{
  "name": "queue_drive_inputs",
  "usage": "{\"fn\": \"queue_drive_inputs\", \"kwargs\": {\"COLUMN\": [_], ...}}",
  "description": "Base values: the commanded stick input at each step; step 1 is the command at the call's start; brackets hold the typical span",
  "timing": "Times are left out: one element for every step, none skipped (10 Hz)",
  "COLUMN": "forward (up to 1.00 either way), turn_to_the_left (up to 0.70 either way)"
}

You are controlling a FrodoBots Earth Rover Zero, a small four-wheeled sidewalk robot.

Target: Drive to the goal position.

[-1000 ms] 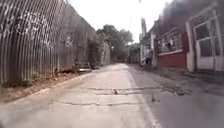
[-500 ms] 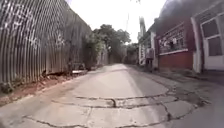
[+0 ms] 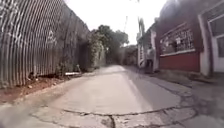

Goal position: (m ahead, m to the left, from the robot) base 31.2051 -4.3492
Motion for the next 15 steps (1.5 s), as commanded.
{"fn": "queue_drive_inputs", "kwargs": {"forward": [1.00,1.00,1.00,1.00,1.00,1.00,1.00,1.00,1.00,1.00,1.00,1.00,1.00,1.00,1.00], "turn_to_the_left": [0.00,0.00,0.00,0.00,0.00,0.00,0.00,0.00,0.00,0.00,0.00,0.00,0.00,0.00,0.00]}}
